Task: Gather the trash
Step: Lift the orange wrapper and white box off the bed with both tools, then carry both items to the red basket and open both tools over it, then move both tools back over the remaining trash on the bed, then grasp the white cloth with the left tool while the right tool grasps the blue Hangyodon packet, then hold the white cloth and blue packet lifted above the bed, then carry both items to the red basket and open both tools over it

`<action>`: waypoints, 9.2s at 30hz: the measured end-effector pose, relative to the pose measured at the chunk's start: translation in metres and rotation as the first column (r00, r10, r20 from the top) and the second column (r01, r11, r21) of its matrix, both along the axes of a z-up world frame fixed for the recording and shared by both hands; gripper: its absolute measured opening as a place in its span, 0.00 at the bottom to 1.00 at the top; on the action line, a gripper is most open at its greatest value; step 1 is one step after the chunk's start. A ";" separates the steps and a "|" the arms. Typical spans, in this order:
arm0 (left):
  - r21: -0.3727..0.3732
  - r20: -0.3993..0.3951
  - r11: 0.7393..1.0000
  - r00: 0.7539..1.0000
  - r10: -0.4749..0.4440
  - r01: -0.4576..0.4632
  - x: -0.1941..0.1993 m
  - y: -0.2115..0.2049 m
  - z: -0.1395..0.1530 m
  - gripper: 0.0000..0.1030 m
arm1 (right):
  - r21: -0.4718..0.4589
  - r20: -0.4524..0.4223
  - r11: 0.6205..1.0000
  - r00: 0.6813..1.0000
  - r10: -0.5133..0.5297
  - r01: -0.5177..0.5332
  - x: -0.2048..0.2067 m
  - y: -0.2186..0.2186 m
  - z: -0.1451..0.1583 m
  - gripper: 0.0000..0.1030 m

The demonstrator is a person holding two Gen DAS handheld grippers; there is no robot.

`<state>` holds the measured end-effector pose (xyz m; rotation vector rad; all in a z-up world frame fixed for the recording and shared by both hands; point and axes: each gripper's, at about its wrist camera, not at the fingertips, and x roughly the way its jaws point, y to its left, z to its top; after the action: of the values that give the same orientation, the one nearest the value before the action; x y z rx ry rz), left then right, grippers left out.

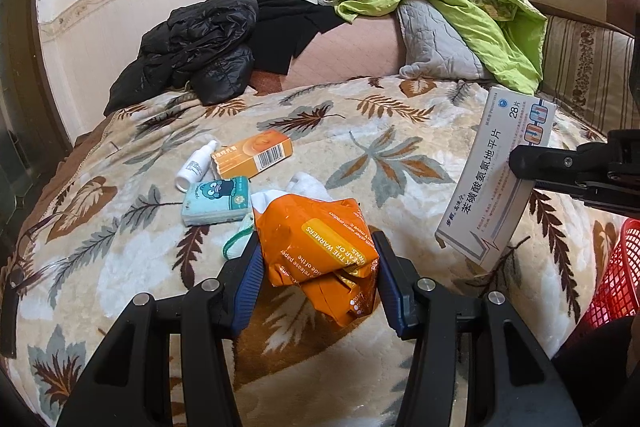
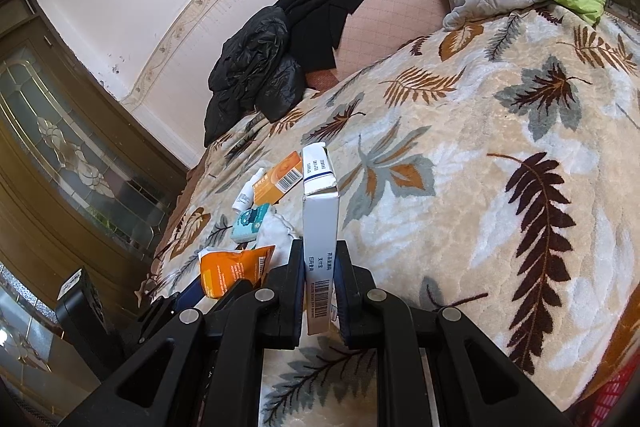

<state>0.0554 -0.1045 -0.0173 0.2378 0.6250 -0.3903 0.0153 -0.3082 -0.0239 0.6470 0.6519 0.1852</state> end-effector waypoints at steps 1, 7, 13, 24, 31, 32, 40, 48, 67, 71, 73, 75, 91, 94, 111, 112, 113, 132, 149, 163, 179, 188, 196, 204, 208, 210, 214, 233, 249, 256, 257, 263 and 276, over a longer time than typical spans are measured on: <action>0.002 0.001 1.000 1.000 0.001 -0.001 0.000 0.000 0.000 0.49 | -0.002 0.000 1.000 1.000 -0.002 0.002 -0.001 0.000 0.000 0.14; -0.012 -0.010 1.000 1.000 0.002 -0.002 0.001 0.000 -0.001 0.49 | 0.002 -0.003 1.000 1.000 -0.023 0.023 -0.006 -0.005 0.003 0.14; -0.059 -0.010 0.998 0.999 -0.031 0.031 -0.003 0.003 0.004 0.49 | 0.007 -0.003 0.999 0.999 -0.052 0.052 -0.028 -0.019 0.013 0.14; -0.246 -0.111 0.945 0.962 -0.250 0.217 -0.021 -0.015 0.021 0.49 | -0.012 0.006 0.980 0.980 -0.199 0.199 -0.118 -0.079 0.039 0.14; -0.281 -0.138 0.872 0.883 -0.449 0.400 -0.059 -0.086 0.042 0.49 | -0.025 -0.054 0.935 0.934 -0.354 0.353 -0.188 -0.130 0.032 0.14; -0.286 -0.145 0.855 0.863 -0.485 0.433 -0.066 -0.100 0.045 0.49 | -0.028 -0.063 0.926 0.924 -0.378 0.377 -0.199 -0.138 0.031 0.14; -0.315 -0.244 0.714 0.673 -0.698 0.626 -0.125 -0.203 0.043 0.50 | -0.077 -0.136 0.852 0.841 -0.524 0.518 -0.267 -0.178 0.017 0.16; -0.283 -0.324 0.673 0.592 -0.738 0.684 -0.155 -0.248 0.026 0.66 | -0.134 -0.148 0.798 0.784 -0.603 0.588 -0.291 -0.192 0.017 0.53; -0.262 -0.252 0.912 0.889 -0.381 0.317 -0.047 -0.074 0.043 0.72 | -0.115 -0.066 0.969 0.972 -0.225 0.217 -0.120 -0.077 0.029 0.54; -0.237 -0.243 0.958 0.945 -0.218 0.160 -0.009 -0.024 0.037 0.74 | -0.124 -0.067 0.983 0.987 -0.147 0.137 -0.084 -0.041 0.026 0.55; -0.213 -0.242 0.975 0.963 -0.121 0.069 0.011 -0.004 0.030 0.75 | -0.140 -0.071 0.984 0.990 -0.121 0.110 -0.072 -0.025 0.022 0.55; -0.198 -0.253 0.980 0.966 -0.047 -0.005 0.031 0.013 0.020 0.75 | -0.139 -0.080 0.987 0.992 -0.094 0.082 -0.064 -0.013 0.016 0.55; -0.024 -0.273 0.995 0.958 0.089 -0.099 0.094 -0.013 -0.045 0.35 | -0.097 -0.089 0.993 0.993 -0.081 0.072 -0.062 -0.019 0.008 0.57; -0.061 -0.246 0.992 0.965 0.094 -0.112 0.082 0.001 -0.033 0.31 | -0.088 -0.107 0.995 0.993 -0.058 0.049 -0.054 -0.014 0.006 0.57; -0.123 -0.169 0.914 0.916 0.363 -0.385 0.074 0.133 -0.001 0.31 | -0.055 -0.121 0.944 0.940 0.318 -0.326 0.130 0.110 0.019 0.52; -0.125 -0.171 0.912 0.914 0.369 -0.392 0.074 0.136 -0.001 0.31 | -0.064 -0.128 0.939 0.936 0.329 -0.339 0.143 0.119 0.017 0.52; -0.129 -0.177 0.908 0.910 0.375 -0.399 0.075 0.141 -0.002 0.31 | -0.070 -0.141 0.931 0.927 0.347 -0.359 0.159 0.128 0.014 0.51; -0.195 -0.192 0.865 0.883 0.429 -0.463 0.086 0.181 0.004 0.31 | -0.045 -0.288 0.810 0.784 0.549 -0.584 0.204 0.181 -0.034 0.52; -0.199 -0.178 0.856 0.876 0.448 -0.477 0.083 0.182 0.006 0.31 | -0.353 -0.264 0.807 0.878 0.400 -0.473 0.193 0.205 -0.037 0.34; -0.147 -0.110 0.963 0.971 0.212 -0.226 0.057 0.074 0.007 0.31 | -0.362 -0.128 0.921 0.987 0.102 -0.142 0.040 0.085 -0.002 0.34; -0.032 -0.008 0.995 0.996 0.090 -0.090 0.029 0.005 -0.002 0.31 | -0.335 -0.074 0.942 0.997 -0.005 -0.020 0.018 0.043 0.007 0.34; -0.034 0.000 0.995 0.996 0.089 -0.089 0.028 0.007 0.000 0.31 | -0.321 -0.075 0.947 0.997 -0.015 -0.010 0.019 0.039 0.006 0.34; -0.036 0.000 0.995 0.996 0.089 -0.089 0.029 0.009 0.001 0.31 | -0.328 -0.072 0.944 0.997 -0.008 -0.016 0.021 0.043 0.006 0.34; -0.036 0.000 0.996 0.996 0.087 -0.087 0.029 0.010 0.001 0.31 | -0.330 -0.072 0.944 0.997 -0.008 -0.016 0.021 0.044 0.006 0.34; -0.034 0.000 0.996 0.996 0.088 -0.088 0.029 0.010 0.001 0.31 | -0.329 -0.071 0.944 0.997 -0.009 -0.015 0.021 0.044 0.006 0.34; -0.035 0.001 0.995 0.996 0.089 -0.089 0.029 0.010 0.001 0.31 | -0.328 -0.070 0.945 0.997 -0.009 -0.015 0.022 0.044 0.006 0.34; -0.035 0.001 0.995 0.996 0.089 -0.089 0.029 0.010 0.001 0.31 | -0.329 -0.070 0.944 0.998 -0.008 -0.015 0.022 0.043 0.006 0.34; -0.225 -0.068 0.967 0.988 -0.140 0.122 0.013 0.011 0.017 0.31 | -0.248 -0.029 0.968 0.998 -0.053 0.044 -0.015 0.028 0.017 0.34; -0.323 -0.123 0.834 0.854 -0.506 0.448 -0.089 -0.087 0.055 0.31 | -0.196 -0.015 0.942 0.960 -0.280 0.272 -0.174 -0.074 0.040 0.34; -0.324 -0.193 0.716 0.697 -0.690 0.619 -0.146 -0.175 0.053 0.31 | -0.172 -0.066 0.858 0.864 -0.499 0.483 -0.256 -0.150 0.031 0.34; -0.325 -0.210 0.704 0.677 -0.705 0.632 -0.152 -0.188 0.050 0.31 | -0.166 -0.074 0.852 0.855 -0.514 0.497 -0.263 -0.156 0.028 0.35; -0.303 -0.279 0.671 0.610 -0.741 0.677 -0.175 -0.241 0.032 0.55 | -0.143 -0.129 0.834 0.825 -0.550 0.533 -0.279 -0.182 0.008 0.51; -0.317 -0.278 0.750 0.699 -0.658 0.580 -0.142 -0.198 0.038 0.58 | -0.130 -0.088 0.869 0.868 -0.489 0.477 -0.250 -0.167 0.020 0.52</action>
<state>-0.0863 -0.3029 0.0204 0.1705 0.8696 -1.1871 -0.2351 -0.4752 -0.0042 0.7053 0.5883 -0.3581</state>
